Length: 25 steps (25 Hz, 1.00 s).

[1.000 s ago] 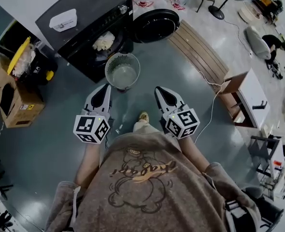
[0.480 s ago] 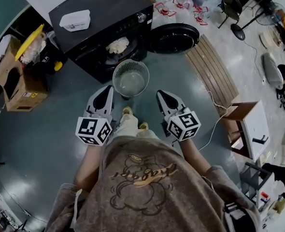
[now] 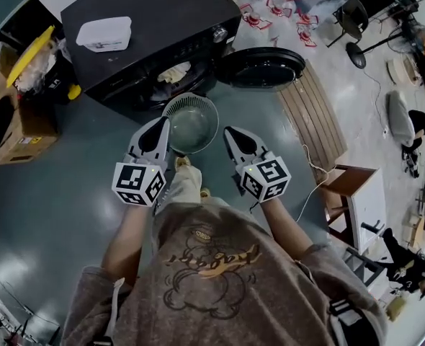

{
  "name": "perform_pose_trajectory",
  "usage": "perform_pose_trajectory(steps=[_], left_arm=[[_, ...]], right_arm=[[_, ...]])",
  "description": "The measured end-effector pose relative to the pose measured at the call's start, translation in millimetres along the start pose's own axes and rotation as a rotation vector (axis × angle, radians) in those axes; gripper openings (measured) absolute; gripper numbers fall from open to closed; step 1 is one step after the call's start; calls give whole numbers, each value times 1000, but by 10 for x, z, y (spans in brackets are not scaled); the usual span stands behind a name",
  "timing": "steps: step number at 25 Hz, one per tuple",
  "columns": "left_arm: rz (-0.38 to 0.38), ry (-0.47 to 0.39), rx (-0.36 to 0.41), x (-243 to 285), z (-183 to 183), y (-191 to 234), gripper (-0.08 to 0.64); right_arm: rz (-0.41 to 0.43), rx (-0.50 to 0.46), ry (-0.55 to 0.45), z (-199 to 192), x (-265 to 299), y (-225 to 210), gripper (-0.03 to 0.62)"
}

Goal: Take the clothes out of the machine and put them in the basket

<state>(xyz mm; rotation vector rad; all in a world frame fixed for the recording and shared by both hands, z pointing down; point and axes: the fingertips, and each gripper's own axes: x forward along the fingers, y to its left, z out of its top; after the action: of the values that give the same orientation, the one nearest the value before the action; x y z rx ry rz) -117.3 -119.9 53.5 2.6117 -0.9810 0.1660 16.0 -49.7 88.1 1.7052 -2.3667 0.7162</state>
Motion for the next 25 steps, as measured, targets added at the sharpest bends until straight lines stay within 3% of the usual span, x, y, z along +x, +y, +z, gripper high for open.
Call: perform_pose_trajectory(steps=[4, 9, 16, 25], left_arm=[[32, 18, 1, 361, -165, 323, 6], [67, 27, 4, 798, -550, 625, 6], [183, 11, -16, 1090, -1350, 981, 6], [184, -37, 35, 1612, -2410, 1621, 6]], right_arm=[[40, -8, 31, -6, 472, -234, -5], [45, -23, 53, -278, 962, -661, -5], [128, -38, 60, -960, 1511, -1059, -5], [230, -77, -36, -1844, 2491, -1397, -5]])
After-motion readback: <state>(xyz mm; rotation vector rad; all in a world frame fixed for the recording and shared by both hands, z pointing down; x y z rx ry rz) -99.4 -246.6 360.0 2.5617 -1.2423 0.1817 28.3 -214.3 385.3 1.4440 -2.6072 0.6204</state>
